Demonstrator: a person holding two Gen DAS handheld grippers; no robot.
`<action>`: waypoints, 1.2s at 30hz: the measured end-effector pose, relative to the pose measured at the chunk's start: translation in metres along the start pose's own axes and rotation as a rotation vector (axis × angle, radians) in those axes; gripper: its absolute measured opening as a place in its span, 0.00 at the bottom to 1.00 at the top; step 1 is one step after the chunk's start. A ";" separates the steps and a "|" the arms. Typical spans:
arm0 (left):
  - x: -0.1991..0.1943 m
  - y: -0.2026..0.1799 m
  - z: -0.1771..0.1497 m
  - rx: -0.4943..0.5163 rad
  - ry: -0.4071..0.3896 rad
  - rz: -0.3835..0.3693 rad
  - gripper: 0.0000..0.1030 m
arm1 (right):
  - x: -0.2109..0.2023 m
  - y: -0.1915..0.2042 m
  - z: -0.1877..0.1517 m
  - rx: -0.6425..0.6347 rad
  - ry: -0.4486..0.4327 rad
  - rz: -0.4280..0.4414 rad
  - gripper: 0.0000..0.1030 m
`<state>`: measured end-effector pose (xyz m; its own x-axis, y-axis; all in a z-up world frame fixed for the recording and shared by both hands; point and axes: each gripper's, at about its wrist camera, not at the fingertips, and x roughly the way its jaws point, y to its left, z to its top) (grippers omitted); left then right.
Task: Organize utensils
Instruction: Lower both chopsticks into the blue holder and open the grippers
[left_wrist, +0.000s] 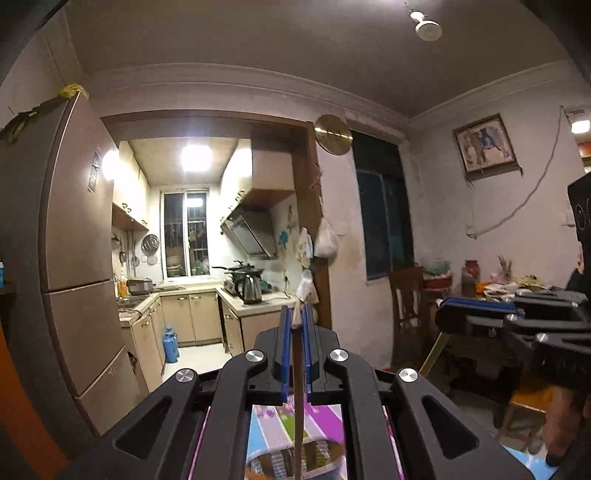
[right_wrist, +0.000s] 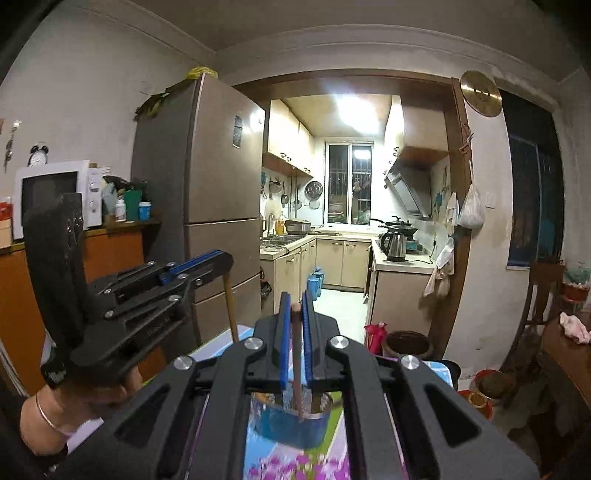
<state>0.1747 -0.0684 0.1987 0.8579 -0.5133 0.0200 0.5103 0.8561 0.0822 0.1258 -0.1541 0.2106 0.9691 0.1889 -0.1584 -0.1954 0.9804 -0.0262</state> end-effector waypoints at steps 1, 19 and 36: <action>0.008 0.002 0.002 -0.006 -0.007 0.002 0.07 | 0.010 -0.003 0.001 0.006 0.001 -0.002 0.04; 0.109 0.030 -0.107 -0.059 0.215 0.076 0.10 | 0.140 -0.016 -0.079 0.029 0.219 0.016 0.05; -0.117 0.015 -0.088 -0.034 0.141 0.088 0.38 | -0.059 0.007 -0.129 -0.064 0.177 -0.020 0.27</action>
<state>0.0871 0.0104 0.1096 0.8981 -0.4247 -0.1145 0.4324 0.9001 0.0528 0.0477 -0.1661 0.0925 0.9325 0.1507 -0.3284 -0.1907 0.9772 -0.0930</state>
